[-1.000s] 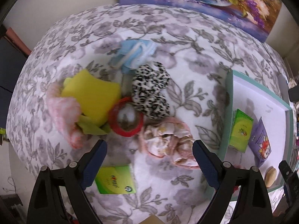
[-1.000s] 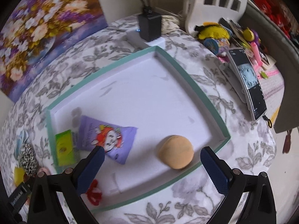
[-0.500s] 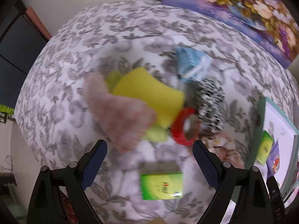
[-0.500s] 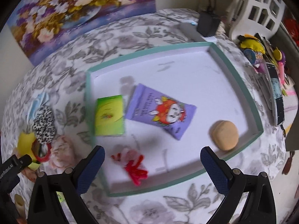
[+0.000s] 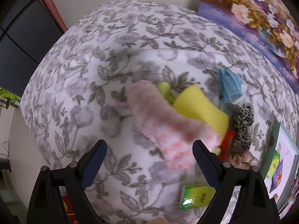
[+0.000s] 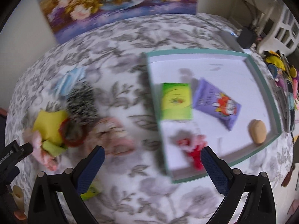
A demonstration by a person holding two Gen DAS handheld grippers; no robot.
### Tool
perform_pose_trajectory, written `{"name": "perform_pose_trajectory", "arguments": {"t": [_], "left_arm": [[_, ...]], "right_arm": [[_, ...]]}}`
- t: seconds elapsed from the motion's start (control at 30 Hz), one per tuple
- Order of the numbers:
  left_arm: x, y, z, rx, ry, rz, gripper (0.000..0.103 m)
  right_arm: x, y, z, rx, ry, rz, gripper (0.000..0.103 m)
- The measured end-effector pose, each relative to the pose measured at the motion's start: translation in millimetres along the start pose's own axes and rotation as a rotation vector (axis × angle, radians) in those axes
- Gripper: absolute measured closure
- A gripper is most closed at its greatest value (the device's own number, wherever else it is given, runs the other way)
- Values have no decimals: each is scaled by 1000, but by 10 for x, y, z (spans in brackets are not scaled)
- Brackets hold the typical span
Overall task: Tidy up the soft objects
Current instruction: 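Grasp the green tissue pack with the right gripper while the left grasps the pink fluffy sock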
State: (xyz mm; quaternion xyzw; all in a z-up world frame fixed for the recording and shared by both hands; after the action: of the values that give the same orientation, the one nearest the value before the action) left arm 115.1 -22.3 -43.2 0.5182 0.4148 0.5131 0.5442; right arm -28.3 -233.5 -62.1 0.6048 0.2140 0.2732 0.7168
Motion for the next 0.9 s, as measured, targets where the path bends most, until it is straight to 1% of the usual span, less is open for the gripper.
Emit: {"name": "perform_pose_trajectory", "arguments": {"t": [0.13,0.37,0.5,0.63,0.73,0.83,0.9], "left_arm": [[169,-37,36,8,21,-3,10],[460,-91,174,24,71,-8,10],[587,-129,226,30,90,-11,10],[722,-195,230,42,100,-15,10],[831,-261,208,60,114,-26,10],[925,-351,187,85,136,-46,10],[955,-396,178,98,144,-53,10]], "right_arm": [[337,-39,-66,16,55,18,0],[665,-100,-160,37,94,30,0],[790,-129,-204,54,106,52,0],[859,-145,-211,56,123,38,0],[879,-166,-216,64,125,44,0],[914,-223,-262,91,140,49,0],[954,-298,-325,127,164,51,0]]}}
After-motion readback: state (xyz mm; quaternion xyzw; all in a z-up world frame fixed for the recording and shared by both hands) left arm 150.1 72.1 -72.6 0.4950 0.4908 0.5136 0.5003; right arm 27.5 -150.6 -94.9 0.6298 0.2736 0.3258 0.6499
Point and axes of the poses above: each gripper's, at about its wrist camera, not at the fingertips, and y roughly against the way its jaws point, x to its left, z to its top, the point moved 4 cm from there along -y, roughly the way its jaws point, and after that the axes turned 8 degrees about x, right-handed, at the moved point
